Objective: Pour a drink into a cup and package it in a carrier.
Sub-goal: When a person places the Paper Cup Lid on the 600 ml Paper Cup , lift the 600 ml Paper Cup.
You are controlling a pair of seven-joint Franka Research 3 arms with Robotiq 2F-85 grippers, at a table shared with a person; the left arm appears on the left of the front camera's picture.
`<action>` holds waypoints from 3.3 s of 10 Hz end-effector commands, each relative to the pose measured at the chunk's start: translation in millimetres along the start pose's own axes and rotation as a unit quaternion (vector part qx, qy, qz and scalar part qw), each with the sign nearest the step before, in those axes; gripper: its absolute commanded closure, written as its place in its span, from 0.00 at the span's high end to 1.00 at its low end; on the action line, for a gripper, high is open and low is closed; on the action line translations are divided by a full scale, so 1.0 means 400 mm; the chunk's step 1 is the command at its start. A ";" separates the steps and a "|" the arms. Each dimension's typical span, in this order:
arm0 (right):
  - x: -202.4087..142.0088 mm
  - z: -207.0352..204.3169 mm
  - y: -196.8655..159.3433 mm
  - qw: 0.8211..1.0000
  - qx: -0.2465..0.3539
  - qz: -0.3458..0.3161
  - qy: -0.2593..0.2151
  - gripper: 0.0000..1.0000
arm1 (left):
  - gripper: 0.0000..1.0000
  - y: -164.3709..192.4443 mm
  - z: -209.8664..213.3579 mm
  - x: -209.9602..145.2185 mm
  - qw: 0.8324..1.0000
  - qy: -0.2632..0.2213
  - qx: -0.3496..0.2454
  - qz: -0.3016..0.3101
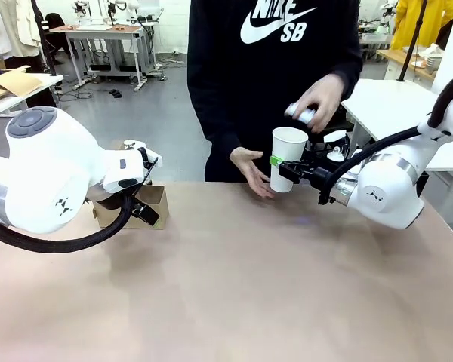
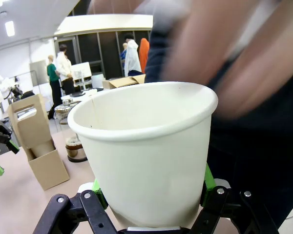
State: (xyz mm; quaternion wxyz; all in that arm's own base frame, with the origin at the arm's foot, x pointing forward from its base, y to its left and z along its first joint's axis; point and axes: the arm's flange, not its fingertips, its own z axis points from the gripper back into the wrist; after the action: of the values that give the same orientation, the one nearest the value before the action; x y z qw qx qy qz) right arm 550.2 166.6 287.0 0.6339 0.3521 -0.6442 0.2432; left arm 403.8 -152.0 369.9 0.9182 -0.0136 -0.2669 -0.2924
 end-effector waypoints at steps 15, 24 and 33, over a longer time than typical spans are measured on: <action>0.012 -0.003 0.005 1.000 0.004 0.004 0.003 0.81 | 1.00 0.001 0.001 0.000 1.000 -0.001 0.000 0.000; 0.012 -0.003 0.005 1.000 0.004 0.004 0.003 0.81 | 1.00 0.001 0.001 0.000 1.000 -0.001 0.000 0.000; 0.387 0.066 0.057 0.999 0.038 -0.021 0.029 0.81 | 1.00 0.001 0.001 0.000 1.000 -0.001 0.000 0.000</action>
State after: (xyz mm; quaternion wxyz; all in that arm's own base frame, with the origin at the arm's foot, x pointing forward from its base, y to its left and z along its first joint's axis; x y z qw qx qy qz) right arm 537.3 145.3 420.6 0.6313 0.3715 -0.6301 0.2577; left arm 403.8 -152.1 370.1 0.9181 -0.0136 -0.2671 -0.2925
